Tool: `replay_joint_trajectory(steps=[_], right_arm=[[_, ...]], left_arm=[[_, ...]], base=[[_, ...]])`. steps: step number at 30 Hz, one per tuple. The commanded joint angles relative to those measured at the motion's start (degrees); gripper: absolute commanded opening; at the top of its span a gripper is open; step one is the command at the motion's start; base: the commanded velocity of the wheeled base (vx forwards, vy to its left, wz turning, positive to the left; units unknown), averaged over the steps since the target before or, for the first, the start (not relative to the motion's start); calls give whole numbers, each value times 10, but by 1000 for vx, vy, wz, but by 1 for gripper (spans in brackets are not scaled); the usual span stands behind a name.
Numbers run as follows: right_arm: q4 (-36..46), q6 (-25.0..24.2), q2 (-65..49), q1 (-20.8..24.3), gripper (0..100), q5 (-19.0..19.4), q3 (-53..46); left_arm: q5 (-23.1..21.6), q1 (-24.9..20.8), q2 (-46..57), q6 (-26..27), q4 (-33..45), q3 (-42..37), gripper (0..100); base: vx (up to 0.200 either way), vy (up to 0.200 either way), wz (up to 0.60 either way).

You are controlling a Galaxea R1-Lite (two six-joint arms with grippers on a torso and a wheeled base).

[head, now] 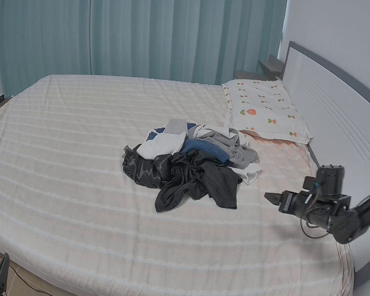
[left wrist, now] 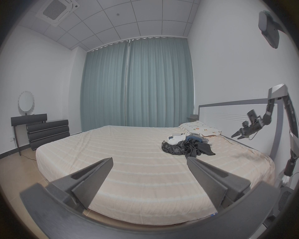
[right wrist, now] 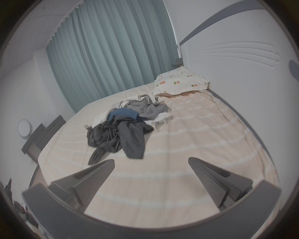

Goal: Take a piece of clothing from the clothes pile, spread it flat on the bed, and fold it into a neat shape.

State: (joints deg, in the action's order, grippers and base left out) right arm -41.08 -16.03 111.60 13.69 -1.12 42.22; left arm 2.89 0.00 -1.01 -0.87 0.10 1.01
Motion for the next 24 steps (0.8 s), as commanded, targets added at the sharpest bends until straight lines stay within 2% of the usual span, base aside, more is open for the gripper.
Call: replay_joint_trajectory(steps=[1,14,24], right_arm=[[-42,-62,245,50,100,-53,190],[-4,-70,381,69,100,-53,379],[28,-68,427,81,100,-52,473]], left_arm=[[0,0,10,0,0,-9,100],[0,0,10,0,0,-9,100],[0,0,10,0,0,-10,100]], base=[[0,0,0],[0,0,0],[0,0,0]])
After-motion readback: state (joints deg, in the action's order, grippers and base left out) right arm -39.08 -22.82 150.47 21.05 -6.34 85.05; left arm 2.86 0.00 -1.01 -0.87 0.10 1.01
